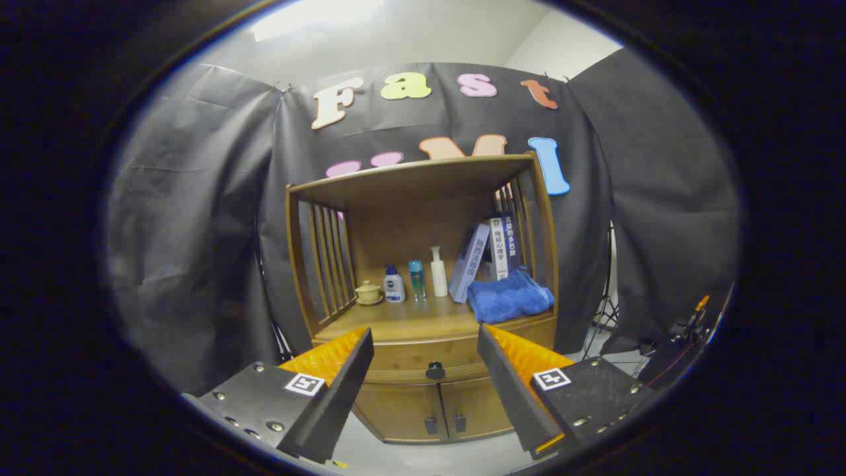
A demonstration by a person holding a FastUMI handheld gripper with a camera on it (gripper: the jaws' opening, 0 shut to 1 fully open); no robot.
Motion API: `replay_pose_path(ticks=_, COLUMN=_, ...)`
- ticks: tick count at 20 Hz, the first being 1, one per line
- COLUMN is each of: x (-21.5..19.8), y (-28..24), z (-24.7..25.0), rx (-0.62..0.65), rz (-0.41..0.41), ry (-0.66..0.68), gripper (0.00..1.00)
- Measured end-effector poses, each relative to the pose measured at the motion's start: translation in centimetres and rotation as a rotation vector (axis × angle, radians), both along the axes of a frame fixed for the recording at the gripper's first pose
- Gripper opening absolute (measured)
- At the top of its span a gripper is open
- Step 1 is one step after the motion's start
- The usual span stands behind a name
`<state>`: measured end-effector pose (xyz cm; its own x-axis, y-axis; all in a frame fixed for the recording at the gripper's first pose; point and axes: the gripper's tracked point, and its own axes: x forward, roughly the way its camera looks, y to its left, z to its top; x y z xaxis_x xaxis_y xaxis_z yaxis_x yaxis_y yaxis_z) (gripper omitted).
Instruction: Pull open the drawer, take out the items inside it, and place them on the countertop above the cabinet.
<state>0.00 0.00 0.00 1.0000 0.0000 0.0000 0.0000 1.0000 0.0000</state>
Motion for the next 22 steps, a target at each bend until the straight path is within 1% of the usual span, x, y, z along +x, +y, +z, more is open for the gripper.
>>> replay_pose_path(ticks=3, x=-0.4, y=0.1, z=1.1, rx=-0.003, rz=-0.004, ry=-0.028, gripper=0.99)
replay_pose_path(ticks=13, x=-1.1, y=1.4, z=2.0, rx=-0.042, rz=0.008, ry=-0.048, gripper=0.99)
replay_pose_path(ticks=20, x=-1.2, y=1.5, z=1.7, rx=-0.066, rz=0.003, ry=-0.058, gripper=0.99)
replay_pose_path(ticks=22, x=-0.8, y=1.1, z=1.5, rx=-0.088, rz=-0.010, ry=-0.059, gripper=0.99)
